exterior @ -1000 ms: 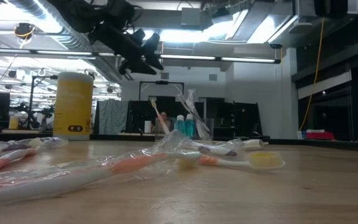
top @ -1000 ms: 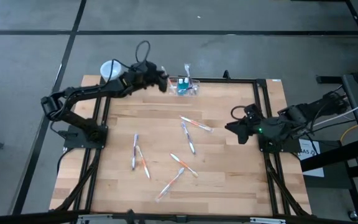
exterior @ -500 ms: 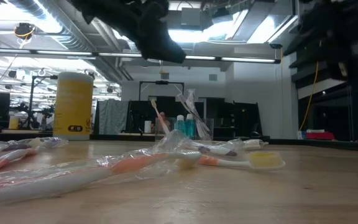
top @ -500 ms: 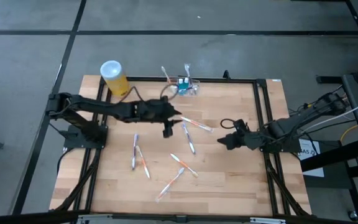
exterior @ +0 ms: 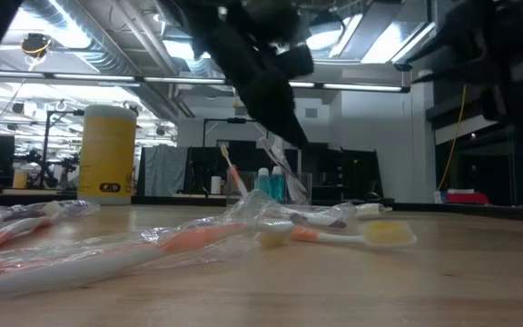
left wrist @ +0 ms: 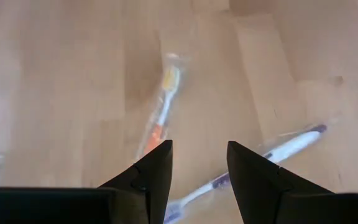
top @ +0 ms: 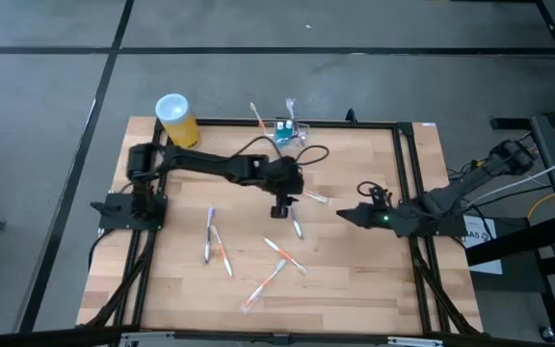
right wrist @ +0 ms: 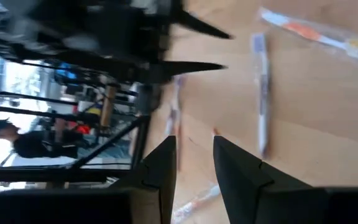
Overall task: Pick & Place toothbrushing station
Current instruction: Put the orange toothbrush into the left section of the transparent organizer
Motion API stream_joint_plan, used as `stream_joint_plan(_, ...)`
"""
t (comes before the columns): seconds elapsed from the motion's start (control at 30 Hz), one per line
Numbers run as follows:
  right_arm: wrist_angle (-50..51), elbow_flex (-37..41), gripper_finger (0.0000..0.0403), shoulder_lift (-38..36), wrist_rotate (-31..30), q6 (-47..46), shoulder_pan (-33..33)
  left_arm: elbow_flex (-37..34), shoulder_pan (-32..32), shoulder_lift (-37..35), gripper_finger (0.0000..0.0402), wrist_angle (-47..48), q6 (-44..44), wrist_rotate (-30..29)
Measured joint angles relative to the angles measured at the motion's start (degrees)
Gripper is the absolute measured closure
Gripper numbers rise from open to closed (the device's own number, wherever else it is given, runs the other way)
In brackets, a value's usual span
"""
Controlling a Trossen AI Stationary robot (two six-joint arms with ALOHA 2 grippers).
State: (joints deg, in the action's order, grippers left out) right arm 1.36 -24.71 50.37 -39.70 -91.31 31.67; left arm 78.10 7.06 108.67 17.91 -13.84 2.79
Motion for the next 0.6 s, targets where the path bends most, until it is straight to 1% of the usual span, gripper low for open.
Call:
stream_joint_plan(0.13,-3.5,0.0,0.0294,-1.0,-7.7,0.7,5.1,4.8,1.0,4.3,0.0255,0.7,-3.3,0.7)
stream_joint_plan(0.2,-5.7,0.0,0.0294,-1.1,-11.8,2.2,7.8,7.3,1.4,6.1,0.0255,1.2,-4.5,3.0)
stream_joint_plan(0.3,-8.9,0.0,0.0294,-1.2,-17.4,4.6,11.0,10.4,1.7,9.1,0.0255,2.7,-5.9,4.5)
stream_joint_plan(0.47,-14.2,0.0,0.0294,-1.2,-24.2,8.6,15.2,13.4,2.2,13.8,0.0255,4.2,-6.0,5.4)
stream_joint_plan(0.6,-20.1,0.0,0.0294,-1.2,-28.5,14.6,17.9,14.2,2.2,15.4,0.0255,3.3,-6.4,5.3)
